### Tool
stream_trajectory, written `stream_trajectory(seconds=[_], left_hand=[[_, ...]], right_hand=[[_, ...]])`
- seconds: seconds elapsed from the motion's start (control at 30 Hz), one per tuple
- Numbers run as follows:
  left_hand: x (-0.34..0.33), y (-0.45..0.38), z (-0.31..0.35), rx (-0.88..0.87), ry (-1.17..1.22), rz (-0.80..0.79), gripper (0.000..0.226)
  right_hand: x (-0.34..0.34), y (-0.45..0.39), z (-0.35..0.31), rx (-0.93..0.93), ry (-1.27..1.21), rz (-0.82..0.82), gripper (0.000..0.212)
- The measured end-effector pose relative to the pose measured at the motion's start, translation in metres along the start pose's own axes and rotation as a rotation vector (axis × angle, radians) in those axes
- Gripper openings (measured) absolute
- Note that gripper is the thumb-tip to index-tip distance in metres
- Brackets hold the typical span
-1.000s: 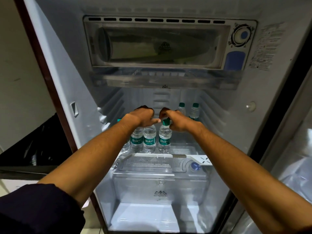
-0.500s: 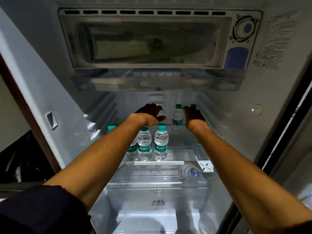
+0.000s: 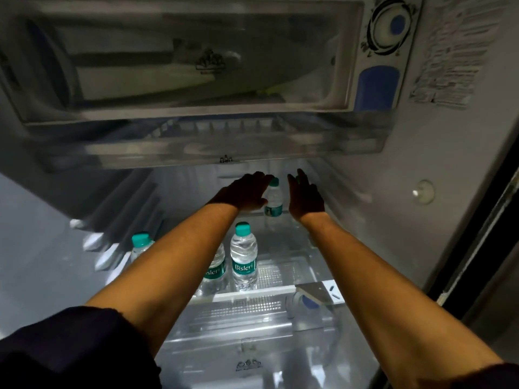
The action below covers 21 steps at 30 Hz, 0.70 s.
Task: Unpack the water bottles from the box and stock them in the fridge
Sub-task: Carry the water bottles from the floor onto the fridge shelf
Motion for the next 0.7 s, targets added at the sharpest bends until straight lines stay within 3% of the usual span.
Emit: stream_trajectory(seconds=[0.2, 0.33, 0.53, 0.7], left_hand=[[-0.013, -0.017, 0.004, -0.005, -0.024, -0.038, 0.081], [-0.017, -0.021, 0.005, -0.018, 0.032, -0.010, 0.082], [-0.014, -0.023, 0.007, -0.031, 0.056, 0.098, 0.069], [-0.013, -0.013, 0.010, -0.033, 0.024, 0.154, 0.034]], right_hand=[[-0.003, -0.008, 0.005, 0.020, 0.068, -0.049, 0.073], [-0.002, -0.005, 0.003, 0.020, 0.121, 0.014, 0.065], [0.007, -0.005, -0.003, 0.040, 0.131, 0.137, 0.044], [0.009, 0.002, -0.010, 0.067, 0.101, 0.148, 0.025]])
Point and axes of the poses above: each hand's wrist, its own y-axis away from the middle knuckle, its own x-axis out of the back of the hand, z = x × y, the point moved 2 cm from there along -y, towards the middle knuckle, and after that the axes turned 1 degree about -x, right-handed, at the moved point
